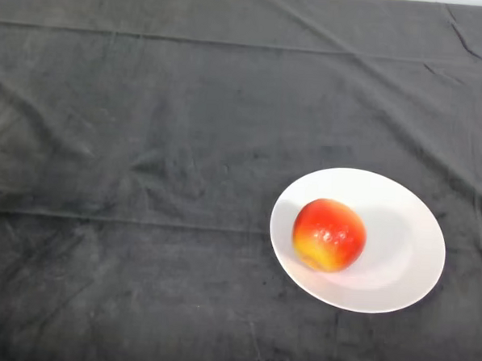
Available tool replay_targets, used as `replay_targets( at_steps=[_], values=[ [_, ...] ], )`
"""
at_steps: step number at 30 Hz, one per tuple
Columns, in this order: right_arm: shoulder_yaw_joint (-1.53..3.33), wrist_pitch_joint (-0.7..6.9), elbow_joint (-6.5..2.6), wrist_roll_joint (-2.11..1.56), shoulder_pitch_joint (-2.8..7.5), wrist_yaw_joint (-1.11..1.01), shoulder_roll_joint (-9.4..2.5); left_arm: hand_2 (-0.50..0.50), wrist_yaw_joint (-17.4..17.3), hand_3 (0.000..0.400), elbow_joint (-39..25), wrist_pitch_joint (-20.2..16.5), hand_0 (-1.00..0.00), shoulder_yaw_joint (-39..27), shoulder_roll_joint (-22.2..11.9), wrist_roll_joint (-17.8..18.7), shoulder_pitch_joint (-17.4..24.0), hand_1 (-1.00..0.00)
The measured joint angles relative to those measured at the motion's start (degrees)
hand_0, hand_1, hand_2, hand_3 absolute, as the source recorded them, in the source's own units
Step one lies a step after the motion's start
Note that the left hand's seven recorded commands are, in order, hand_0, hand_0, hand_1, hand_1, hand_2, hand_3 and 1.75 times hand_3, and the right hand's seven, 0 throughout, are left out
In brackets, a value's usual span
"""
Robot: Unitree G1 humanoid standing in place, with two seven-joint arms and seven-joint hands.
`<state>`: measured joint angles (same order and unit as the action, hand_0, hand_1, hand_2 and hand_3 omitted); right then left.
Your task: Move the apple to the plate
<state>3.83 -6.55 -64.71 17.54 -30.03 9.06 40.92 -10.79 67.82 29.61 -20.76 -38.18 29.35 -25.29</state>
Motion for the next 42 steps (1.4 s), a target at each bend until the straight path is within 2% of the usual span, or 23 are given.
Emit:
replay_targets(
  at_steps=[4,14,42],
  values=[
    [0.06,0.00,-0.22,0.00,0.00,0.00,-0.02,0.00,2.49,0.000,0.30,-0.74,0.00,-1.27,-0.24,0.80,1.61,0.00],
    [0.08,0.00,-0.30,0.00,0.01,0.00,-0.06,0.00,7.39,0.000,0.35,-1.98,0.00,-2.75,-0.33,0.83,1.68,0.00],
    [0.08,0.00,-0.30,0.00,0.01,0.00,-0.07,0.00,12.44,0.000,0.33,-2.35,0.00,-4.57,-0.33,-3.72,1.68,0.00]
  ],
)
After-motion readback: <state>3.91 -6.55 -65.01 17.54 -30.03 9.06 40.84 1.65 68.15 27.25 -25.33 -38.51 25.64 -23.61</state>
